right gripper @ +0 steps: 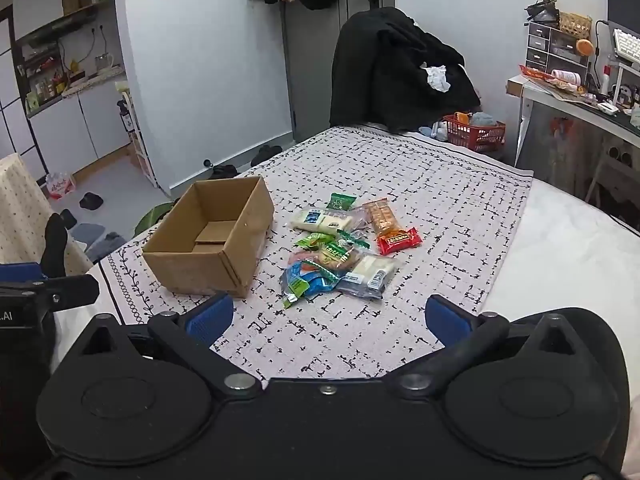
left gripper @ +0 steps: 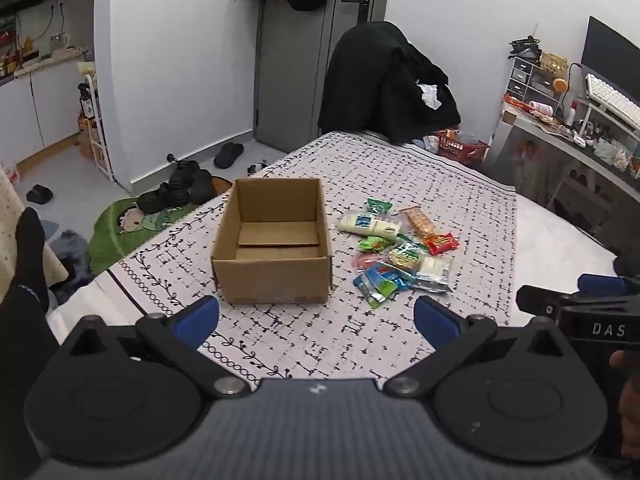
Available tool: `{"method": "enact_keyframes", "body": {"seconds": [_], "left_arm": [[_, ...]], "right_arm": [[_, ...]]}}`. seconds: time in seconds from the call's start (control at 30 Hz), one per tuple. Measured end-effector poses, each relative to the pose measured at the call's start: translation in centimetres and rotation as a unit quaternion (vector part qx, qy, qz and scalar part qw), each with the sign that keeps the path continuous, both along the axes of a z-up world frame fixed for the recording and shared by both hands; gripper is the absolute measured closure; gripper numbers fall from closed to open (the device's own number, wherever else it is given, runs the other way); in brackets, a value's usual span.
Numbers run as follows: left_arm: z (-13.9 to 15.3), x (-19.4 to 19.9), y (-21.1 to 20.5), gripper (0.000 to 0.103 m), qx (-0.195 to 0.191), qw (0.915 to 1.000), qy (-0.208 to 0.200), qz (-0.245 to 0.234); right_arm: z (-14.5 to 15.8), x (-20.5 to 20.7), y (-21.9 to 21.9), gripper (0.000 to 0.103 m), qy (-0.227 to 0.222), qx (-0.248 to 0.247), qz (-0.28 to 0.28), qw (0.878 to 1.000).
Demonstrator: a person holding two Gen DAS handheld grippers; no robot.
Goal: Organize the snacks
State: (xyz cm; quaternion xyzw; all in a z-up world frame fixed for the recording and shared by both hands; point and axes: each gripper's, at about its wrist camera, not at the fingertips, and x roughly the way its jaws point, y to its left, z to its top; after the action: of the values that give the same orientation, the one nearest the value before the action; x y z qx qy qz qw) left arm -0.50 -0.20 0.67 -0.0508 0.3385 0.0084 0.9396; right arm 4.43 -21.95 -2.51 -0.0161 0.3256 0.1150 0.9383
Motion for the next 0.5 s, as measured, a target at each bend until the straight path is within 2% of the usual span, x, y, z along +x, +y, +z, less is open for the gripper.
{"method": "enact_keyframes", "body": {"seconds": [0.5], "left_arm": [[0.03,0.02,-0.12,0.0,0.0,1.0,0.001,0.002]], "right_arm": [[0.16,0.01,-0.12,0.0,-0.001,0.004,-0.004,1.0]]}}
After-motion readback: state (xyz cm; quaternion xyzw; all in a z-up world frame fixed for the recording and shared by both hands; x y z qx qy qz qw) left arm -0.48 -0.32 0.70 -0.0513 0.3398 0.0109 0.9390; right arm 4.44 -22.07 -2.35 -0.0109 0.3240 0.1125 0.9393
